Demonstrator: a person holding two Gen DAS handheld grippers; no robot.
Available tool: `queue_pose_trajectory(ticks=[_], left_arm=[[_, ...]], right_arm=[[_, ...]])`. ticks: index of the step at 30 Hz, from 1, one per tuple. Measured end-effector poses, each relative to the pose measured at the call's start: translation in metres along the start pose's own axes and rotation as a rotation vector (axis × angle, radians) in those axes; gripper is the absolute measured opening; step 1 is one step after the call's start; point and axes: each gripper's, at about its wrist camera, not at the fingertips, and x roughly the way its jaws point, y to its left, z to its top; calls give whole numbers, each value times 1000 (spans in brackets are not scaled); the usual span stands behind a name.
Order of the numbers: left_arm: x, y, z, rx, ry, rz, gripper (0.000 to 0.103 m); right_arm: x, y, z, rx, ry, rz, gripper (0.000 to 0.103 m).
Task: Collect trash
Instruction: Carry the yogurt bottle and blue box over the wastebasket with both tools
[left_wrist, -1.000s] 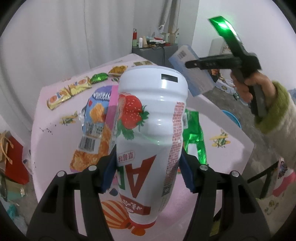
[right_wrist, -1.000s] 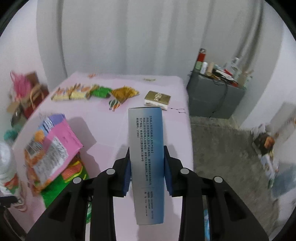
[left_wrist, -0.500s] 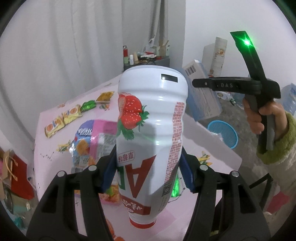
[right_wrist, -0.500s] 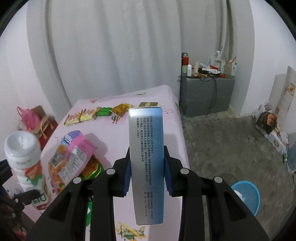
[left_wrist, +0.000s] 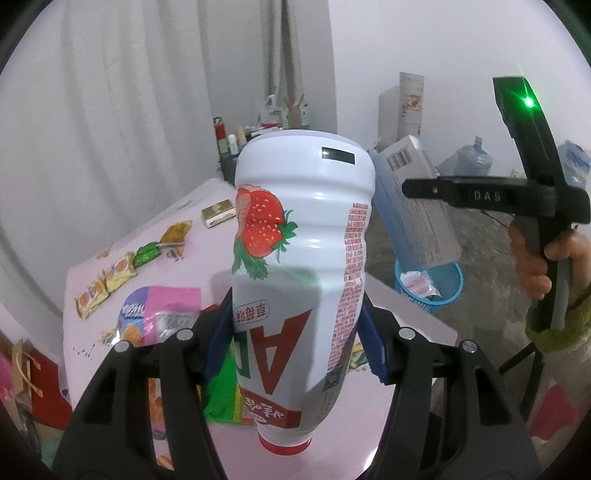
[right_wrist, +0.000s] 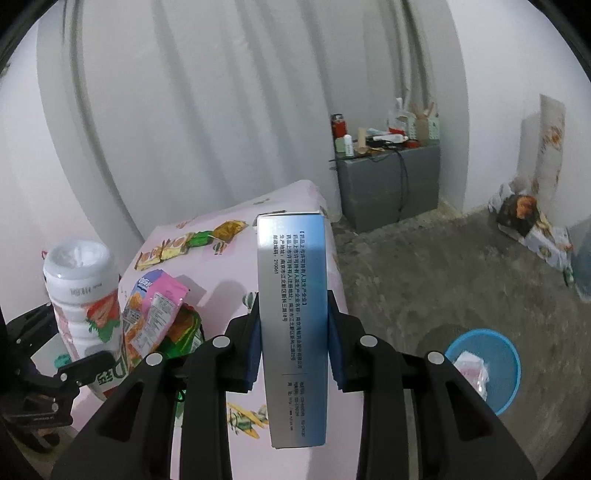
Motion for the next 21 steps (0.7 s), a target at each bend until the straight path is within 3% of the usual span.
queue_pose_trajectory(ticks=[12,21], left_arm=[[22,-52,22,96,-10,-32,57],[46,-85,42,137,-9,-160,57]], right_arm=[[-29,-57,-27,117,-30,-42,30],[-53,-95,-55,236,-53,-128,30]])
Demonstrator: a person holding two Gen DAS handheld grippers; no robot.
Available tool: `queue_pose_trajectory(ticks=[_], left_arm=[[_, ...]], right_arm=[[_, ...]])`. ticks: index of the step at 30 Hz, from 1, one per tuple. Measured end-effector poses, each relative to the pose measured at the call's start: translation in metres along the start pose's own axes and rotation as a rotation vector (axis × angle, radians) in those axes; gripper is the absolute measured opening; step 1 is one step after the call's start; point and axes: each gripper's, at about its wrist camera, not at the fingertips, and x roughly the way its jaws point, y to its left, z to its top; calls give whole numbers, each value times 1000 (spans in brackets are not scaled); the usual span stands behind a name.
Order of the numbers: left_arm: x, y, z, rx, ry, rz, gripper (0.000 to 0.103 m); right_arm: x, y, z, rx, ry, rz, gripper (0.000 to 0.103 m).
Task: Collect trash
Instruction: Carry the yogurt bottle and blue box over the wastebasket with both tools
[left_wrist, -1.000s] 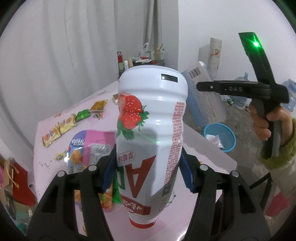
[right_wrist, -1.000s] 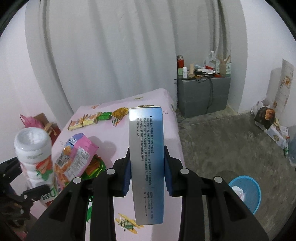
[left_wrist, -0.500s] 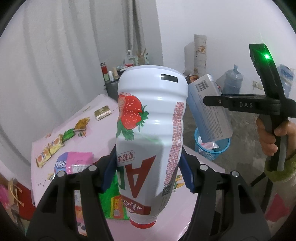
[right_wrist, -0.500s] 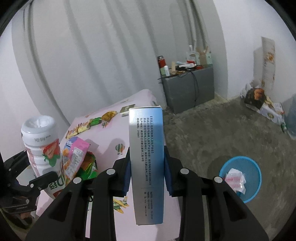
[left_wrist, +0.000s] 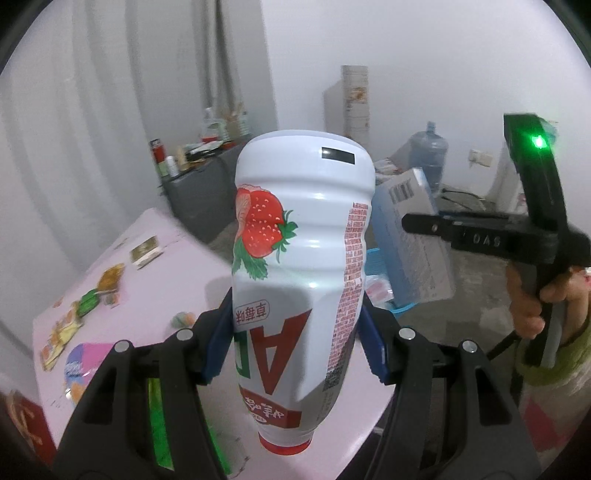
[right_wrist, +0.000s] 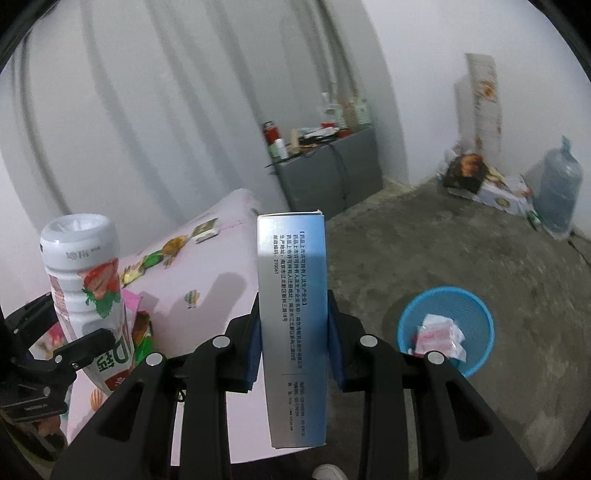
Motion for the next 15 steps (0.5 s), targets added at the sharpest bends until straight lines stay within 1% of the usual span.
queue_pose_trajectory(ticks=[3,6,10,13,15], left_arm=[[12,-11,10,27,6,-67,57],[29,-23,21,52,20,-126,57],[54,-32,35,44,51,-207,57],[70,-36,42,28,75,-237,57],[82,-42,46,32,87,-240,57]], right_arm=[[-3,-15,-7,64,-4,-14,30],[-5,-28,-16,106,-24,-67,30],[-3,-46,-22,160,-44,-120,30],[-2,-57,-22,185,-56,-141,30],[-2,-65,-23,202,-60,-148,30]])
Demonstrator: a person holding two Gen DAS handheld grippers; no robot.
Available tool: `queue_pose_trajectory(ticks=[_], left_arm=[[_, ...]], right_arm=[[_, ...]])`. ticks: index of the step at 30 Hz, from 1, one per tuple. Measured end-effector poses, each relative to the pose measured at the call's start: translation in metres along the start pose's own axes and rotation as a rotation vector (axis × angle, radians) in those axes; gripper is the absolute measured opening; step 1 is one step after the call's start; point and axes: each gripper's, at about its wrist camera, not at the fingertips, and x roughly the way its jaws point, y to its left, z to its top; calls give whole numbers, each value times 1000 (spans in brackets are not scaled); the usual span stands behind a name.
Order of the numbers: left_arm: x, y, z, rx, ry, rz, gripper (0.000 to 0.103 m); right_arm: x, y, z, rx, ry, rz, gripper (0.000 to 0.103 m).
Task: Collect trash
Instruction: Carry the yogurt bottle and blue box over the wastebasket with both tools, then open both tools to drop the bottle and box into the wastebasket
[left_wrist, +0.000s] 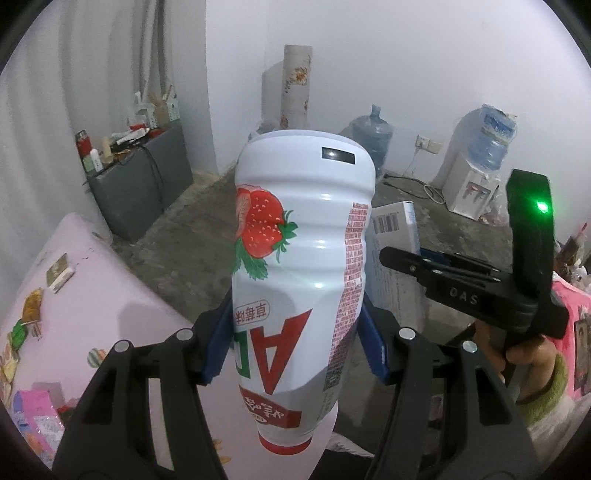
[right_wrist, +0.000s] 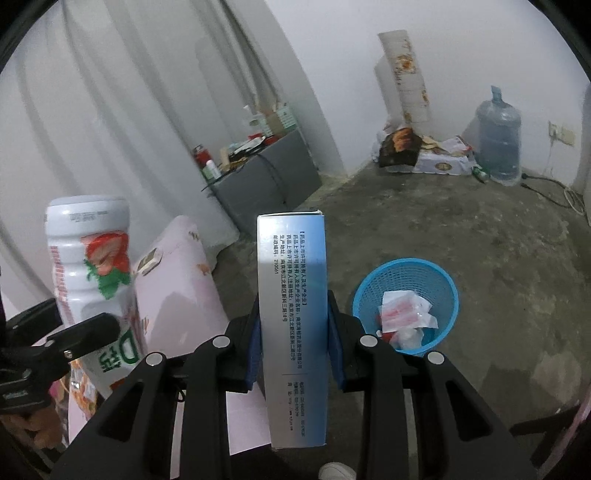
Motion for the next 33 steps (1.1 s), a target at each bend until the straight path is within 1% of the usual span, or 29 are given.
queue_pose_trajectory(ticks=[8,12,16,20,23,26,28,29,30,31,32,33], left_arm=[[47,-19,14,33,64,5,57],[70,-30,21,52,95,3,57],[97,-42,37,46,107,-27,57],[122,-57,53,42,115,-53,58],[145,-71,67,47,122,-88,58],[171,-82,81,41,131,-109,58],[190,-86,92,24,120,-111,58],[198,-88,96,18,111,-106,59],[208,-88,99,10,103,-93,65],[218,-88,101,0,101,-74,87],[233,-86,103,-11,107,-47,91],[244,-84,102,-18,116,-27,91]], right_arm=[[7,-34,0,57,-3,-32,30],[10,-61,2,101,-9,-73,30],[20,-99,7,170,-8,-120,30],[39,-133,11,238,18,-147,30],[56,-155,16,280,36,-163,30],[74,-172,21,322,56,-160,30],[89,-184,25,359,69,-151,30],[98,-191,26,375,77,-146,31],[109,-198,27,387,88,-135,32],[124,-208,26,408,104,-115,34],[142,-220,23,442,125,-108,46],[158,-231,17,475,141,-108,56]])
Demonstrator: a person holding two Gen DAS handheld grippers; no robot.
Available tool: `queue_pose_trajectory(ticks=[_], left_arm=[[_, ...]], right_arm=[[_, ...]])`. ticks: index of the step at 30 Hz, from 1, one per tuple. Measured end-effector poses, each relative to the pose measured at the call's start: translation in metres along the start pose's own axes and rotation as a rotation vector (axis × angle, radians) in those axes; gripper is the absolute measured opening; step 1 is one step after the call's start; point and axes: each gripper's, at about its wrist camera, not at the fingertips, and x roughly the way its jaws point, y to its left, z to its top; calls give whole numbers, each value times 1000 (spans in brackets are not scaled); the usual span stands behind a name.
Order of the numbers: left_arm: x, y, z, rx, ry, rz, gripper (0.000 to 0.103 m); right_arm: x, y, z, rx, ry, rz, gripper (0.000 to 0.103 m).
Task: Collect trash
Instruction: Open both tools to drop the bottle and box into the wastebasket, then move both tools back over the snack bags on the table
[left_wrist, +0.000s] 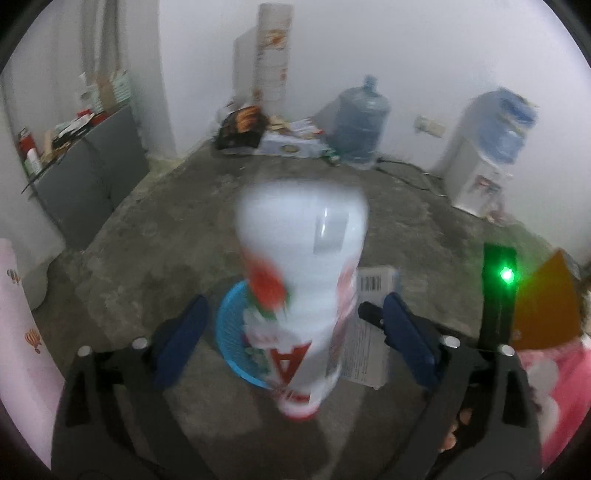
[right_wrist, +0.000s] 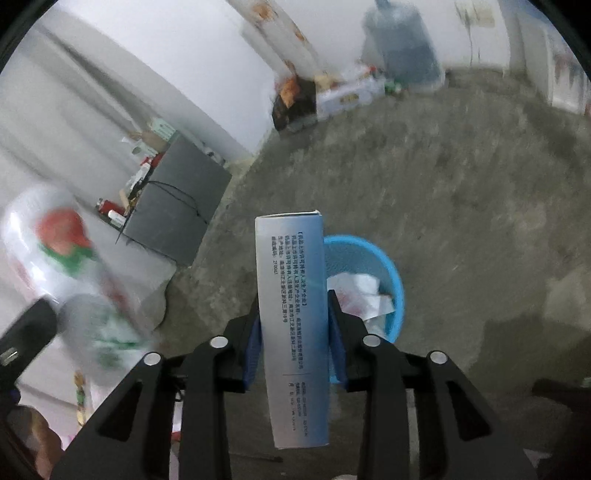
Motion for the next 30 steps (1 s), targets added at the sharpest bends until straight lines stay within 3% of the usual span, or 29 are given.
queue_pose_trajectory(ticks=[1,3,5,10,15,21,24,30], left_arm=[[16,5,-1,-12,32,31,91],[36,15,-8,-38,104,67,91],[41,29,-20,-84,134,58,91],[21,53,-41,-101,133,39,91],[-31,59,-57,-66,83,6,91],[-112,63,-86,-48,16,-16,91],[-158,67,-107,-63,-49,-25,91],[-245,85,-171,-150,-174,49,91]], right_arm=[[24,-14,-1,43,40,-6,65],[58,-41,-10,139,115,-45,65],[69,-57,-22,186,134,-46,65],[66,-62,-51,166,129,-36,65],[40,-52,-63,127,91,-18,65],[-17,6,-83,-17,35,29,65],[-45,49,-96,-144,11,62,72],[-84,129,-131,-357,46,192,83]])
